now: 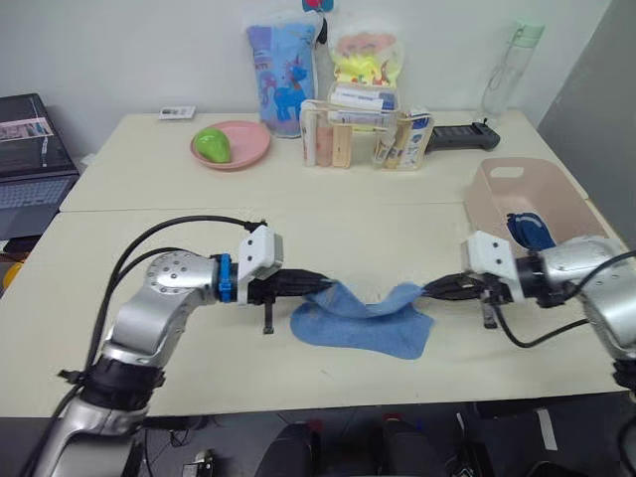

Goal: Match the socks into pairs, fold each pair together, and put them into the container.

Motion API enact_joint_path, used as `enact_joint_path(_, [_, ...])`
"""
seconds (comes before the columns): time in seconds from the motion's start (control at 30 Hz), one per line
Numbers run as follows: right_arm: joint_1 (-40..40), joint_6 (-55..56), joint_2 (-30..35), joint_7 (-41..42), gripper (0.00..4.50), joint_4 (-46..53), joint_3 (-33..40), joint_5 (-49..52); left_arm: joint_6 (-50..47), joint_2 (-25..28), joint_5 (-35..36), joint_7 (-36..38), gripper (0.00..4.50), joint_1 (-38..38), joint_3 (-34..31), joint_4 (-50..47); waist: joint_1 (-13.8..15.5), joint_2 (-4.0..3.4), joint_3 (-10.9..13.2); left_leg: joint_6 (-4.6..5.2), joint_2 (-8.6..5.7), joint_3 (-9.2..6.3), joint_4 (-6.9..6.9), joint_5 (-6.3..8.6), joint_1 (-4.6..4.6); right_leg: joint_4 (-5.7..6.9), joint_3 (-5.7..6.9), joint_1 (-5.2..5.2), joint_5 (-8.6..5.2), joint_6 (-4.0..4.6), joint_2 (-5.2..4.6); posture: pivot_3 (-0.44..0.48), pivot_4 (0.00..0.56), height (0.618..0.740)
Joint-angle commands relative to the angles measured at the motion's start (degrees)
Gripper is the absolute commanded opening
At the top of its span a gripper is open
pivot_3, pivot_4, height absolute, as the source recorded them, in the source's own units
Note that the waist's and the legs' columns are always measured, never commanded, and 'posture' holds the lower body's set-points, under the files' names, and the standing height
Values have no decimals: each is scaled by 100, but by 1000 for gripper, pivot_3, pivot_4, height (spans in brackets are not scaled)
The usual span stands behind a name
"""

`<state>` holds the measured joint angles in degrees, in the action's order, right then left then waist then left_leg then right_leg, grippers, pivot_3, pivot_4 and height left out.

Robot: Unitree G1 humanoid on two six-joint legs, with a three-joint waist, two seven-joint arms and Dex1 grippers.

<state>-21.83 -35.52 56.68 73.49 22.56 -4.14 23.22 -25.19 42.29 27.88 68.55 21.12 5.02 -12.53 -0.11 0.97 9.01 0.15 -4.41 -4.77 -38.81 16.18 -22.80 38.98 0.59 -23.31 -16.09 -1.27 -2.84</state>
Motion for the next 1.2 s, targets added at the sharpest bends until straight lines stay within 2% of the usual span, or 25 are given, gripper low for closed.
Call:
enact_joint_path(0.03, [146,-1335,347,91,0,1025,546,1342,-939,508,660,162,28,-309,-407,-483,-6,-2,2,16,1,1,1,9,3,0,0,3,0,0,0,0,150,740])
enact_joint_path(0.17, [363,-2210,520,-50,0,1597,771,2455,-1611,842,1101,138,28,-737,-542,-822,10,-3,2,23,0,-1,-1,13,4,-3,2,9,0,0,-1,0,150,740])
enact_joint_path(0.27, [474,-2476,346,-439,0,1663,589,2700,-1670,648,1023,-253,28,-1040,-400,-1007,24,-2,2,27,-1,-1,-2,15,3,-7,2,10,-1,0,-4,0,150,740])
enact_joint_path(0.53, [129,-1475,68,-680,0,324,-427,1287,-1228,156,134,-1085,28,-1028,19,-514,42,-3,2,26,-2,4,-3,15,4,-5,0,10,0,0,-5,0,150,740])
enact_joint_path(0.77, [-484,-577,-242,-523,0,-864,-1137,218,-1128,12,-35,-1176,28,-831,-5,-224,26,-2,2,3,-2,4,-2,2,1,-6,1,5,0,0,-5,0,150,740])
enact_joint_path(1.2, [-1274,8,-729,-158,0,-2000,-1582,-682,-1047,-159,-422,-1243,28,-583,328,-2,16,-2,2,0,-3,4,-2,0,1,-6,0,4,0,0,-5,0,150,740])
